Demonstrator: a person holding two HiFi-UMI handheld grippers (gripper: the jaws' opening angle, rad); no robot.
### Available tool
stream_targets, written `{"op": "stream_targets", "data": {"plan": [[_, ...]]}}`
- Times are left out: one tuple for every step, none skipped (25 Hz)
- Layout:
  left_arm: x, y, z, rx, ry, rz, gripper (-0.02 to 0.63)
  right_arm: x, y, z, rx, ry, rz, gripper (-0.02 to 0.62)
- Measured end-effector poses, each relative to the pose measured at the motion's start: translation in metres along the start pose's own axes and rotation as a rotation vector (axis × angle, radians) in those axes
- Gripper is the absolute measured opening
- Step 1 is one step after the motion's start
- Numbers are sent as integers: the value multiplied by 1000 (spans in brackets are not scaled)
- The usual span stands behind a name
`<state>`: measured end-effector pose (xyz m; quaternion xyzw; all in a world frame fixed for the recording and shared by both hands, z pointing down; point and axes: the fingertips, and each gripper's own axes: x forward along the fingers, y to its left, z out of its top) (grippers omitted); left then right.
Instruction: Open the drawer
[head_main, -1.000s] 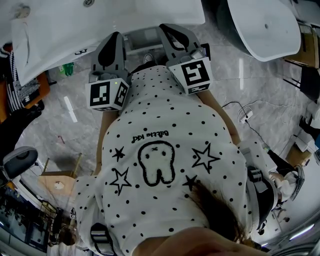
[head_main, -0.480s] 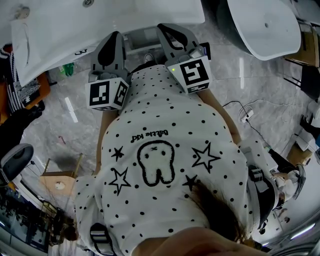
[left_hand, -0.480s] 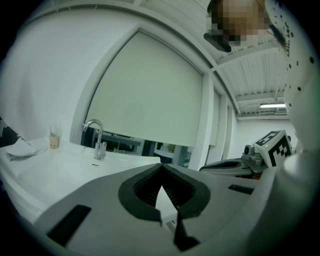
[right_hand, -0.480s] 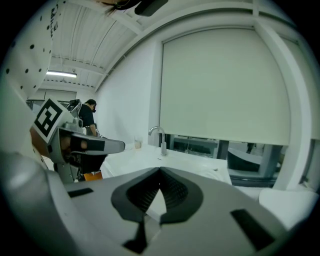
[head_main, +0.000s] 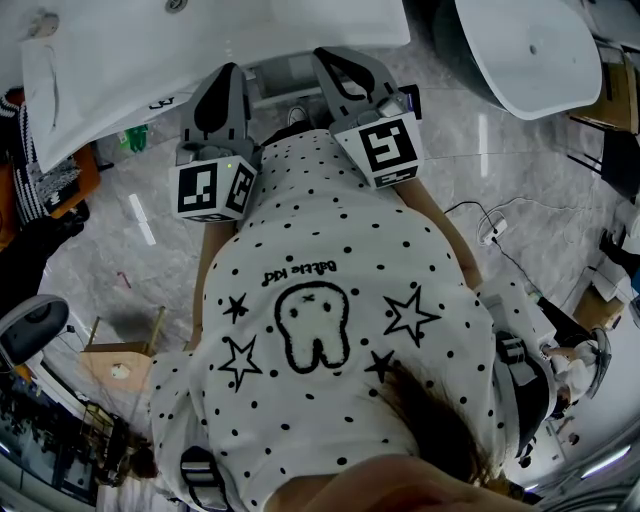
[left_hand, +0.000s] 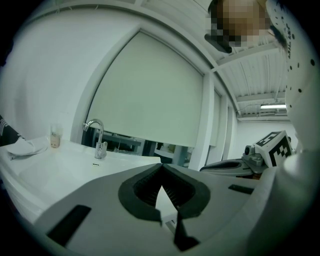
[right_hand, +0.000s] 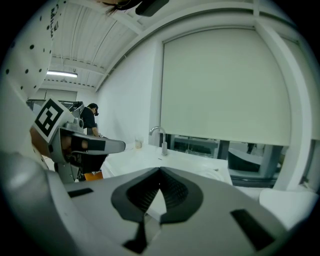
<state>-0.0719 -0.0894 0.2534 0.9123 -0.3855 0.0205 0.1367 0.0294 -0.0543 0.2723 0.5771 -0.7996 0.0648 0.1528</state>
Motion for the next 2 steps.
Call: {"op": "stream_targets", "data": {"plan": [[0, 0, 0, -1, 0, 0, 5, 0, 0, 0, 0, 0, 0, 14], [1, 0, 0, -3, 1, 0, 5, 0, 0, 0, 0, 0, 1, 14]]}}
